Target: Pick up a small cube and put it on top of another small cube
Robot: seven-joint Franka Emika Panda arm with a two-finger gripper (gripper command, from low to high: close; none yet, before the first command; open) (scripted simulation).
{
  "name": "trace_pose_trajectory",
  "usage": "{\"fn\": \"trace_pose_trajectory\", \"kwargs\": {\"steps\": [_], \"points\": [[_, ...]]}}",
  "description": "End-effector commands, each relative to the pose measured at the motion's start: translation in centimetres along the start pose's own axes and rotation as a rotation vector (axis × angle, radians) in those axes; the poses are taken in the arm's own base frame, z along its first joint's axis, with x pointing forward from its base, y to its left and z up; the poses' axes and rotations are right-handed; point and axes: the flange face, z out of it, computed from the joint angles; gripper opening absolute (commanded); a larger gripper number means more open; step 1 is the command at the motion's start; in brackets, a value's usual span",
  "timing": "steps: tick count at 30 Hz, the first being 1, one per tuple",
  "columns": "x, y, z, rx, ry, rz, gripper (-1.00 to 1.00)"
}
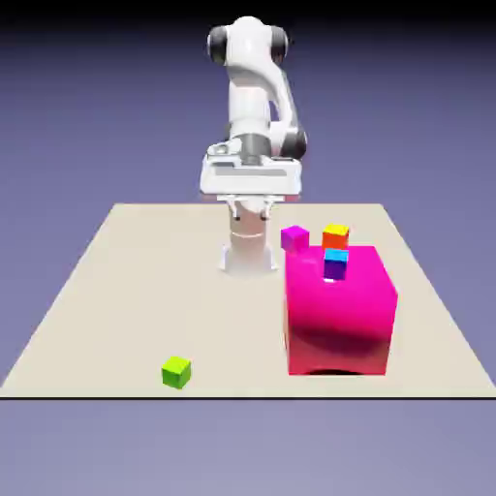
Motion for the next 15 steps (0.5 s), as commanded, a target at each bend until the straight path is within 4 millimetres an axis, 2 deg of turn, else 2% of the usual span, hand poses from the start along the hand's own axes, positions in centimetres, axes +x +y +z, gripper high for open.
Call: {"fn": "trace_pose_trajectory", "kwargs": {"steps": [1,8,15], "points": [[0.3,0.2,1.1,-0.027,-0.022,-0.045,0.0],[1.7,2.4,8.8,-0.193,-0.208,-0.356,0.0],[2.1,6.6,16.7,-0.314,-0.443,-0.655,0.0]]}}
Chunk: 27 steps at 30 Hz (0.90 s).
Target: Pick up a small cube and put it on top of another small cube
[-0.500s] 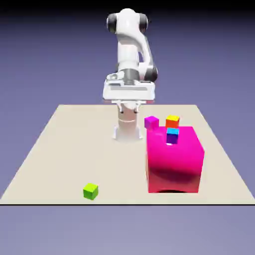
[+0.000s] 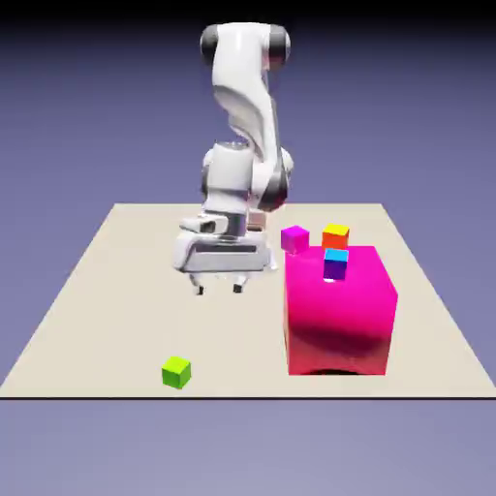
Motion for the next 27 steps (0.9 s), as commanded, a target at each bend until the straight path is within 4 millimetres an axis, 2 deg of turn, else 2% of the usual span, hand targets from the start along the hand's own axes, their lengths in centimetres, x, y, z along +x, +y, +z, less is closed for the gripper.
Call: {"fn": "trace_pose_trajectory", "kwargs": {"steps": [1,6,10,11,15,16,17,18,22,23,27], "points": [[0.1,0.3,1.3,-0.011,-0.034,-0.047,0.0],[0.1,2.4,7.9,-0.046,-0.213,-0.269,0.0],[-0.8,4.2,13.3,-0.05,-0.362,-0.444,0.0],[-0.8,4.2,13.3,-0.049,-0.362,-0.444,0.0],[-2.6,4.6,19.0,-0.05,-0.361,-0.445,0.0],[-2.9,4.6,19.9,-0.05,-0.361,-0.445,0.0],[-2.9,4.6,19.9,-0.05,-0.361,-0.445,-1.0],[-2.9,4.6,19.9,-0.05,-0.361,-0.445,-1.0],[-1.0,4.3,14.2,-0.05,-0.362,-0.444,-1.0],[-0.4,3.6,12.7,-0.051,-0.361,-0.441,-1.0],[2.2,-3.7,6.2,-0.058,-0.358,-0.408,-1.0]]}}
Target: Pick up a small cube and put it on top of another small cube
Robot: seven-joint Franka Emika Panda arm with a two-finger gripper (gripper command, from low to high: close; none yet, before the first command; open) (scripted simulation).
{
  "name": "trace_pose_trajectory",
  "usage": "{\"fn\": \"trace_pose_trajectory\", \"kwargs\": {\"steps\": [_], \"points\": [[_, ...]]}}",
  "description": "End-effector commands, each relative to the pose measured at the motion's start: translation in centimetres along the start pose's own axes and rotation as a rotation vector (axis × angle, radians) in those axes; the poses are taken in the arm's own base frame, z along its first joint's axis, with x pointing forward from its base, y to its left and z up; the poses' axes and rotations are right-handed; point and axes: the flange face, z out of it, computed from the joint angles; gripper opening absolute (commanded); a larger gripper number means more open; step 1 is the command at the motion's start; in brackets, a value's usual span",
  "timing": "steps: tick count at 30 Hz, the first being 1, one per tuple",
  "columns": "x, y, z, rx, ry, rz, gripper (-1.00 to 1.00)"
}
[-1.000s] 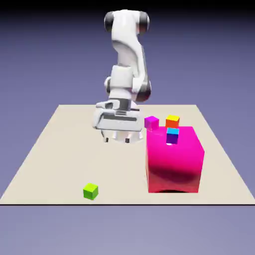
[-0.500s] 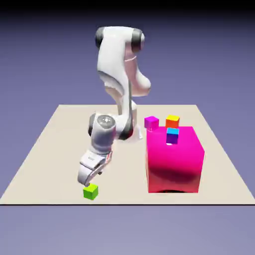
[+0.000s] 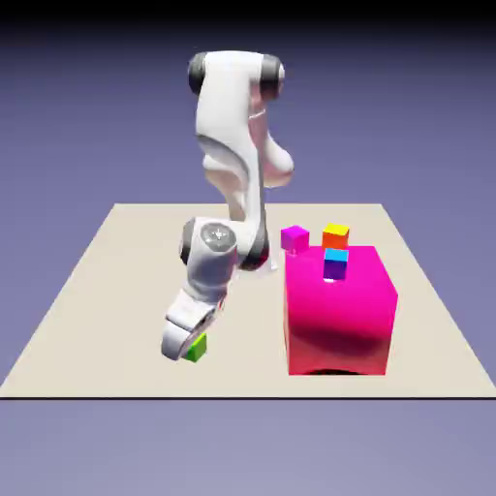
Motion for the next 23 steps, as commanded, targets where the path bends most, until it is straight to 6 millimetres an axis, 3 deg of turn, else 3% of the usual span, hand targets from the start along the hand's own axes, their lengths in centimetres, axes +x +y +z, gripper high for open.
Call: {"fn": "trace_pose_trajectory", "kwargs": {"steps": [1,4,7,10,14,15,19,20,21,22,23], "points": [[0.4,-1.6,-2.0,-0.001,0.001,0.007,-1.0],[0.7,-6.7,-7.9,0.003,0.001,0.022,-1.0],[-0.2,-12.2,-13.6,0.008,0.0,0.031,-1.0],[-2.3,-17.6,-18.9,0.012,-0.005,0.032,-1.0],[-6.8,-24.2,-25.1,0.012,-0.013,0.024,-1.0],[-6.8,-24.2,-25.1,0.012,-0.013,0.024,-1.0],[-6.4,-24.6,-18.5,0.012,-0.013,0.024,-1.0],[-6.5,-24.6,-18.1,0.012,-0.013,0.024,-1.0],[-6.5,-24.6,-18.1,0.012,-0.013,0.024,1.0],[-6.5,-24.6,-18.1,0.012,-0.013,0.024,1.0],[-6.4,-24.5,-19.8,0.012,-0.013,0.024,1.0]]}}
